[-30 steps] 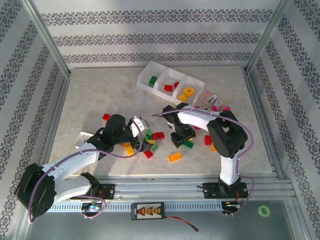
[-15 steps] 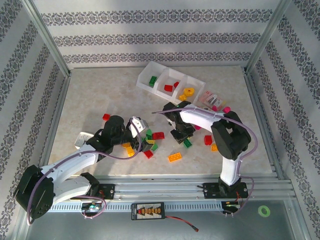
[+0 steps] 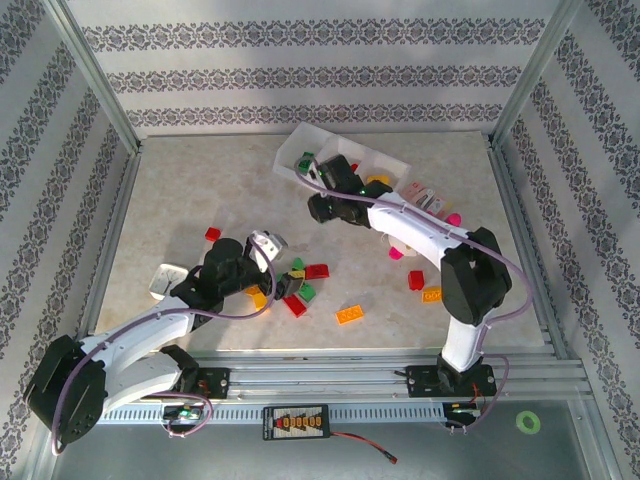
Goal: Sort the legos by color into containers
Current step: Place the lego in the container.
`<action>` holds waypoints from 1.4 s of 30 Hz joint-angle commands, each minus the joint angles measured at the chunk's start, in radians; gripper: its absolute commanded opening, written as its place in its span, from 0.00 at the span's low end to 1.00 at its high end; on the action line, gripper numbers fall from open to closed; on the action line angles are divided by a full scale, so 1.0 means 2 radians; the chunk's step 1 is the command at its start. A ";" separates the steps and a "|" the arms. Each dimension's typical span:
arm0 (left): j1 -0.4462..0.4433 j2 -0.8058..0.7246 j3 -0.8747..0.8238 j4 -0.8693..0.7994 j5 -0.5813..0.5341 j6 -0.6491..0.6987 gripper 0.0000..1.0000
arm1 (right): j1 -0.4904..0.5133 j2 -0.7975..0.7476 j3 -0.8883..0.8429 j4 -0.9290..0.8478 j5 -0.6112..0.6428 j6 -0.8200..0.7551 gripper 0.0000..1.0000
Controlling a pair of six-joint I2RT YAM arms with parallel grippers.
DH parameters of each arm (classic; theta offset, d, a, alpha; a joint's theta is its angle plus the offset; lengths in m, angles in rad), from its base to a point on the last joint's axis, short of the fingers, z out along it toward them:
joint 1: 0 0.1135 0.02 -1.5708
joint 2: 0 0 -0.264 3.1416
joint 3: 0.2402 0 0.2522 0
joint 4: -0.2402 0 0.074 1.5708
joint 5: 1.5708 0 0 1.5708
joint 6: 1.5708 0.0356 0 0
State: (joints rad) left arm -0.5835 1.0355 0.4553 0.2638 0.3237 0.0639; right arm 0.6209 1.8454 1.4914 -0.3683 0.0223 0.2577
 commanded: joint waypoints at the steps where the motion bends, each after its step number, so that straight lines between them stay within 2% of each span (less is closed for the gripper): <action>1: -0.007 -0.009 -0.012 0.043 -0.032 -0.037 0.99 | -0.018 0.053 0.046 0.131 0.024 0.044 0.22; 12: -0.007 -0.011 -0.022 0.051 -0.052 -0.036 0.99 | -0.065 0.245 0.242 0.199 0.032 0.097 0.18; 25: -0.007 -0.011 -0.025 0.052 -0.062 -0.035 0.99 | -0.089 0.359 0.411 0.152 0.001 0.104 0.21; 28: -0.007 -0.011 -0.023 0.051 -0.063 -0.036 0.99 | -0.090 0.378 0.442 0.133 -0.004 0.104 0.30; 30: -0.007 -0.011 -0.022 0.048 -0.069 -0.040 0.99 | -0.090 0.381 0.446 0.132 -0.007 0.104 0.43; 35: -0.007 -0.004 -0.012 0.027 -0.097 -0.064 0.99 | -0.090 0.355 0.434 0.124 -0.009 0.085 0.64; 38: -0.007 0.004 0.000 0.001 -0.139 -0.094 0.99 | -0.088 0.318 0.397 0.130 -0.011 0.070 0.73; 42: -0.005 0.013 0.021 -0.045 -0.205 -0.148 0.99 | -0.084 0.240 0.294 0.168 -0.026 0.047 0.82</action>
State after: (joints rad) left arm -0.5835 1.0531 0.4446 0.2588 0.0395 -0.1215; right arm 0.4477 2.4786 2.1742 -0.0948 0.0017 0.3992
